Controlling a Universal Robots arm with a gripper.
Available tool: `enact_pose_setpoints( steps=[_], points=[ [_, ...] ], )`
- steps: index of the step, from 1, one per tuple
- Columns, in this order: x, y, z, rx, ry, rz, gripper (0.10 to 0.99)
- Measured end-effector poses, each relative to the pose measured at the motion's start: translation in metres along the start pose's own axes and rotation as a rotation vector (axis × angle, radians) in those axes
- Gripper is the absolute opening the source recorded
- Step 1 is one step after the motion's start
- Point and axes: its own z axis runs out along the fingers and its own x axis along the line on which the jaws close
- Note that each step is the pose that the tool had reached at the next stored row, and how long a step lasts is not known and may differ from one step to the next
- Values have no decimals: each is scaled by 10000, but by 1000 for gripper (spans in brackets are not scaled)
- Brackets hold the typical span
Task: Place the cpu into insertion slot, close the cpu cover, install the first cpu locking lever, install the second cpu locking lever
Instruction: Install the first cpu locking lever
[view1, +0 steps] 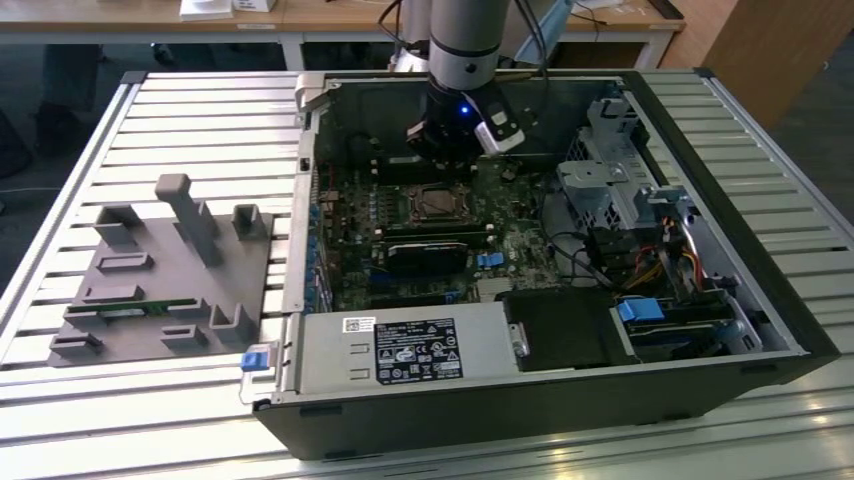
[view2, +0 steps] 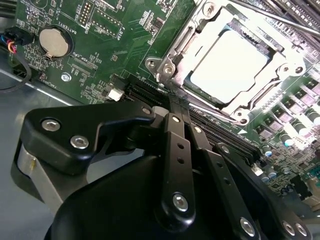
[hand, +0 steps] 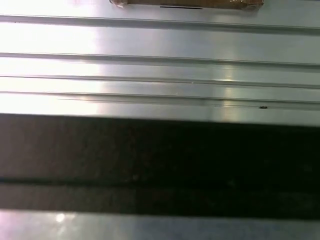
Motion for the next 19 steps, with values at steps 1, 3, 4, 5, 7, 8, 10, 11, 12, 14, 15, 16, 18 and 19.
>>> enact_pose_setpoints(
  steps=[1, 3, 4, 5, 7, 8, 10, 11, 12, 14, 15, 16, 18, 19],
  points=[
    [0, -1, 0, 37, 1, -1, 106],
    [0, -1, 5, 109, 2, -1, 106],
    [0, 0, 8, 152, 3, -1, 106],
    [0, 1, 11, 197, 5, -2, 106],
    [0, 4, 19, 292, 7, -4, 106],
    [0, 5, 24, 336, 7, -4, 106],
    [1, 9, 32, 414, 12, -5, 106],
    [0, 12, 35, 447, 14, -5, 106],
    [0, 15, 39, 474, 13, -5, 106],
    [-1, 17, 41, 480, 11, -7, 106],
    [-1, 19, 42, 479, 9, -7, 106],
    [-1, 20, 40, 477, 9, -6, 106],
    [-2, 22, 34, 472, 5, -7, 106],
    [-2, 22, 29, 472, 3, -7, 106]
  ],
)
